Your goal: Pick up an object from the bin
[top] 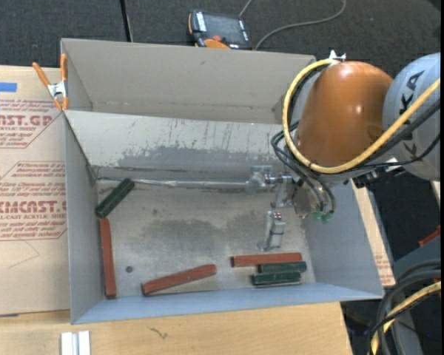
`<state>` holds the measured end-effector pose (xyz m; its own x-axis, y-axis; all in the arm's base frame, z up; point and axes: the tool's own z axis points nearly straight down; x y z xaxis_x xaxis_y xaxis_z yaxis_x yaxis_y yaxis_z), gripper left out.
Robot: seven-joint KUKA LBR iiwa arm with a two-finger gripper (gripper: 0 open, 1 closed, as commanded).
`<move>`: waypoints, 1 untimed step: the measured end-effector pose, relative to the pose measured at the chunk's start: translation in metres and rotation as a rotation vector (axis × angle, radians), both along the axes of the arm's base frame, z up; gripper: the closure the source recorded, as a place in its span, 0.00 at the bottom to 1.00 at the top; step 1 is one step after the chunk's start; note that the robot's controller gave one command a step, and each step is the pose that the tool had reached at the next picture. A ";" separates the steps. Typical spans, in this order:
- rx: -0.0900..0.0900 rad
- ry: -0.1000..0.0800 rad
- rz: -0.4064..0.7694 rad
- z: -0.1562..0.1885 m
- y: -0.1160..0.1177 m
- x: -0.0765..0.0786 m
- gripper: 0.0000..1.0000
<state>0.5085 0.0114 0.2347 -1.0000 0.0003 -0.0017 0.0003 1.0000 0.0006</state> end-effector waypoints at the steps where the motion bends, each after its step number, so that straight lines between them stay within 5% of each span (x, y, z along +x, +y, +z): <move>1: -0.001 0.009 0.013 -0.161 -0.039 -0.022 0.00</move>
Offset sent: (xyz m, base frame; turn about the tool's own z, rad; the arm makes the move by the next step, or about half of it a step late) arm -0.0201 -0.0382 -0.1561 -0.0144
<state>0.4862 -0.0271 0.0740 -0.9999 -0.0126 0.0072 -0.0126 0.9999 0.0001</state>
